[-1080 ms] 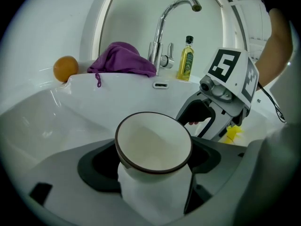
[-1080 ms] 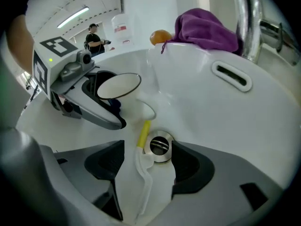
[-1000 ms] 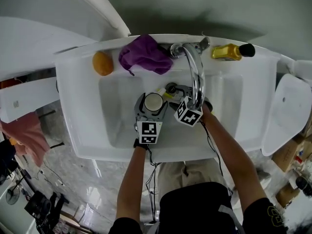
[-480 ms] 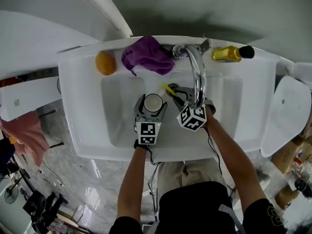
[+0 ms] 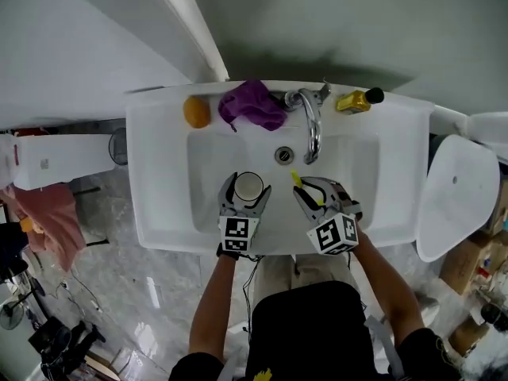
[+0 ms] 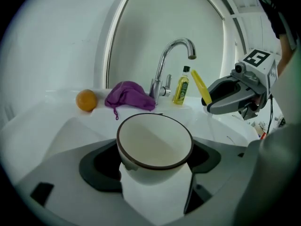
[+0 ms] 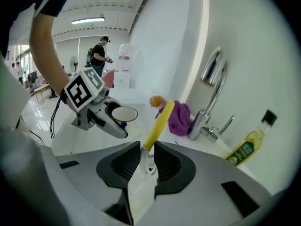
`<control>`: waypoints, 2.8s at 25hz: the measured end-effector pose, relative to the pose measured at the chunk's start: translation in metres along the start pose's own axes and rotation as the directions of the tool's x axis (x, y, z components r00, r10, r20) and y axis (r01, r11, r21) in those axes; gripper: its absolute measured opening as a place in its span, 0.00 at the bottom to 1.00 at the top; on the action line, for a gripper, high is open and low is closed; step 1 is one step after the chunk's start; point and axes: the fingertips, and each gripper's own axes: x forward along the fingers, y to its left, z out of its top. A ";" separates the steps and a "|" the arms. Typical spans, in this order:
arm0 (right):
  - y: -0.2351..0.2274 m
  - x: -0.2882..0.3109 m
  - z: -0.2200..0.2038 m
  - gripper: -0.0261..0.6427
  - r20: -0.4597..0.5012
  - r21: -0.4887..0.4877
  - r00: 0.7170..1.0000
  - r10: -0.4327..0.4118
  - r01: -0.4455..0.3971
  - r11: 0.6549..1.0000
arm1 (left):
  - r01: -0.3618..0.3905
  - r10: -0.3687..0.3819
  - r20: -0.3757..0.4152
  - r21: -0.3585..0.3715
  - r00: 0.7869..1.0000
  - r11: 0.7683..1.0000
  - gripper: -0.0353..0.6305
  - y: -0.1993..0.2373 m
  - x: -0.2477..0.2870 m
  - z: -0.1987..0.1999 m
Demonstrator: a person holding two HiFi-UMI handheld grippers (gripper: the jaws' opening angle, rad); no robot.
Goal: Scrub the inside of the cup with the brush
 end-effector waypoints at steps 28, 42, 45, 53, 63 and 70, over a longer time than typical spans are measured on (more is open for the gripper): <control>-0.053 -0.219 0.289 0.18 0.632 0.193 0.723 -0.278 0.200 0.961 | 0.266 -0.277 0.046 0.168 0.960 0.949 0.67 -0.116 -0.089 0.181; 0.035 -0.225 0.303 0.13 0.621 0.046 0.780 -0.075 0.060 0.997 | 0.260 -0.269 0.049 0.132 0.962 0.956 0.67 -0.106 -0.114 0.185; 0.037 -0.208 0.307 0.13 0.572 -0.008 0.819 -0.044 0.059 0.998 | 0.250 -0.260 0.064 0.128 0.964 0.960 0.67 -0.110 -0.114 0.181; -0.025 -0.218 0.295 0.13 0.655 0.206 0.752 -0.074 -0.084 0.975 | 0.183 -0.196 0.094 0.126 0.976 0.975 0.67 -0.087 -0.131 0.186; 0.025 -0.230 0.290 0.13 0.644 0.080 0.765 0.013 -0.084 0.993 | 0.160 -0.168 0.061 0.123 0.984 0.980 0.67 -0.082 -0.114 0.185; -0.015 -0.224 0.294 0.13 0.637 0.131 0.770 -0.042 -0.055 0.990 | 0.244 -0.256 0.040 0.196 0.966 0.950 0.67 -0.138 -0.111 0.182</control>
